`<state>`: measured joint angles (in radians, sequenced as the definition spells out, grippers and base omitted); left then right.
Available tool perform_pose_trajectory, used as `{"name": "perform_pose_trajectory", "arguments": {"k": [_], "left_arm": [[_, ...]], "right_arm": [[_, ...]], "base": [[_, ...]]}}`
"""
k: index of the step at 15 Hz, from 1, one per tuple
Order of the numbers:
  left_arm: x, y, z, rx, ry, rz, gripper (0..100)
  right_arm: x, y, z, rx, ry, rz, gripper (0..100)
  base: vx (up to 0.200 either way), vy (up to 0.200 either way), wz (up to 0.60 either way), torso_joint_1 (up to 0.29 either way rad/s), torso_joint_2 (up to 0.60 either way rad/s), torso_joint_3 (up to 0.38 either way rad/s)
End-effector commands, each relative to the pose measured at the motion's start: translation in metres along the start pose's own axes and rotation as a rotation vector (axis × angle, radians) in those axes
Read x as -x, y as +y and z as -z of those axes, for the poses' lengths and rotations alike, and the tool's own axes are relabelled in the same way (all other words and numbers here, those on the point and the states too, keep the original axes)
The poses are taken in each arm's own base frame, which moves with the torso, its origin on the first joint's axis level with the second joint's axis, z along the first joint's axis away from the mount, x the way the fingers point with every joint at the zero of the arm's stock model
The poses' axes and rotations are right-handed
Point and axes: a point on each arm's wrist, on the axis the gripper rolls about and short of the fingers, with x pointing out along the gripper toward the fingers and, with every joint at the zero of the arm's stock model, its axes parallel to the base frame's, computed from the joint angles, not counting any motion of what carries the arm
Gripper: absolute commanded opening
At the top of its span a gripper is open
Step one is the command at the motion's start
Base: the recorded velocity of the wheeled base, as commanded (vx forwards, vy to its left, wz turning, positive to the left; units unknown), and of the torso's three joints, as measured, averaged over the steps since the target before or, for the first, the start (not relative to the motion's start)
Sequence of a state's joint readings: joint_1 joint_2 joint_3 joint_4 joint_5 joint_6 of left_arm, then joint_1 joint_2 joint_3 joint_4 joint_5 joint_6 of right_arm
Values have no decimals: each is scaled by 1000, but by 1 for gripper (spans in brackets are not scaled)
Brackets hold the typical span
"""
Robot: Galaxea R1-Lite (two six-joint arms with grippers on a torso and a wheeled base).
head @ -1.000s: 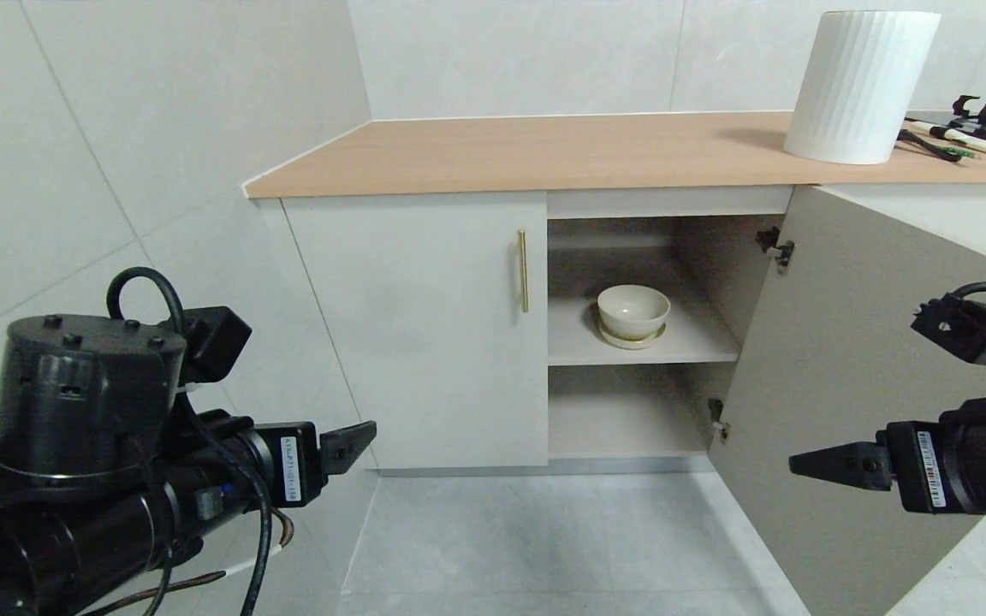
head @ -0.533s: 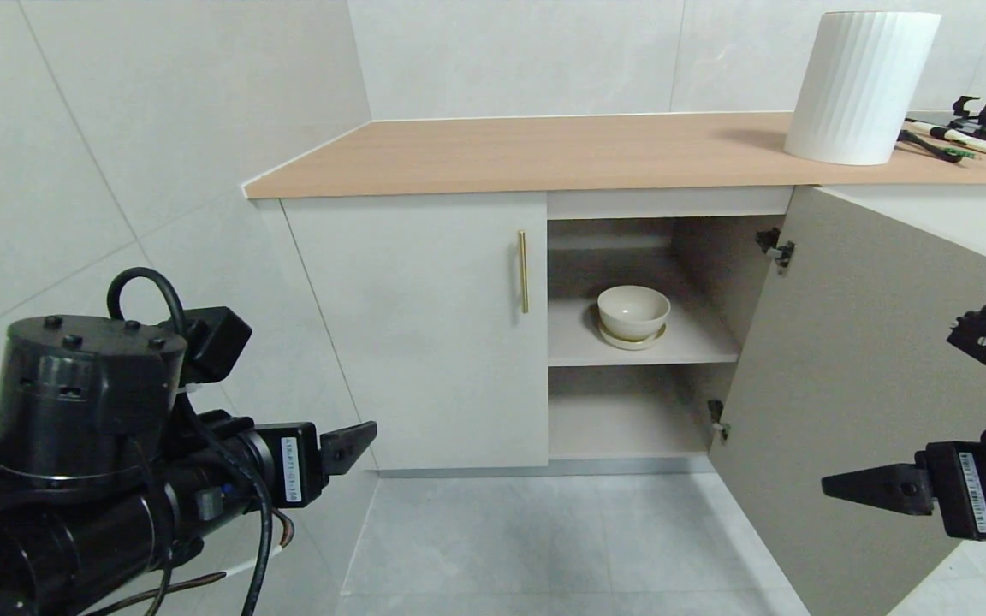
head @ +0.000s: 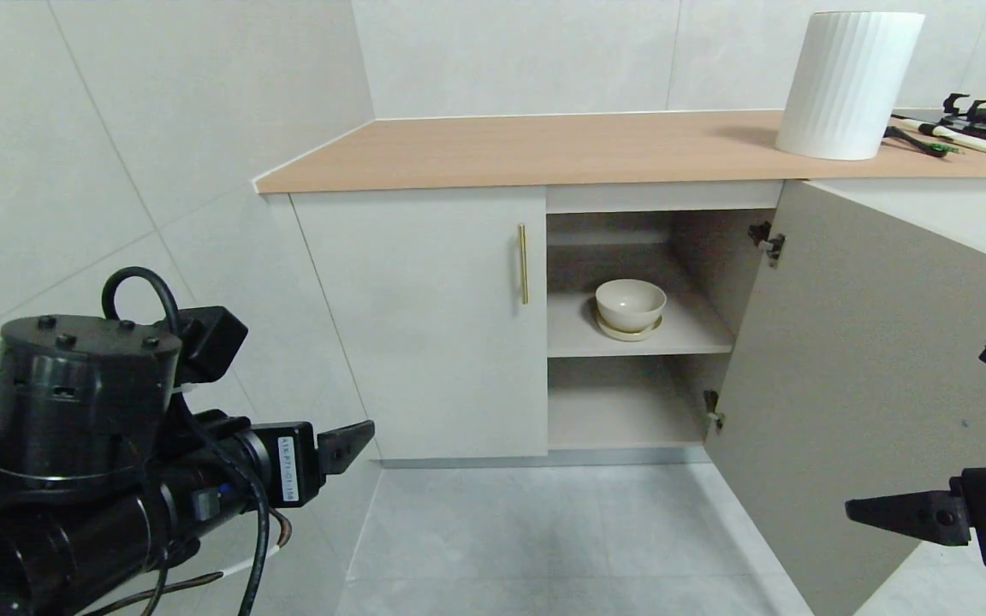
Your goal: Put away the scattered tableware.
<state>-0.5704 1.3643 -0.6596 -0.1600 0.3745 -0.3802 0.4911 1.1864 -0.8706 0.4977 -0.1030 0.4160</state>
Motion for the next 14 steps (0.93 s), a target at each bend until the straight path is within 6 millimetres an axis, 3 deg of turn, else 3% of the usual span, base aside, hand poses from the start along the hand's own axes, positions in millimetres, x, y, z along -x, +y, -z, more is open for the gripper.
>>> {"name": "perform_pose_trajectory", "arguments": {"k": [1,7,14], "left_arm": [[-1,0,0,0,2,-2,100],[-2,0,2,-2,6,-4,100],[-2,0,2,-5,9,-5,100]], "right_arm": [[-1,0,0,0,2,2,100],[2,-2,1,-5,-11,10,100],[3,-4,0,-15,-16,21,100]], "base": [[0,0,0,0,0,0],[0,0,0,0,0,0],[0,-200,0,3,2,4]]}}
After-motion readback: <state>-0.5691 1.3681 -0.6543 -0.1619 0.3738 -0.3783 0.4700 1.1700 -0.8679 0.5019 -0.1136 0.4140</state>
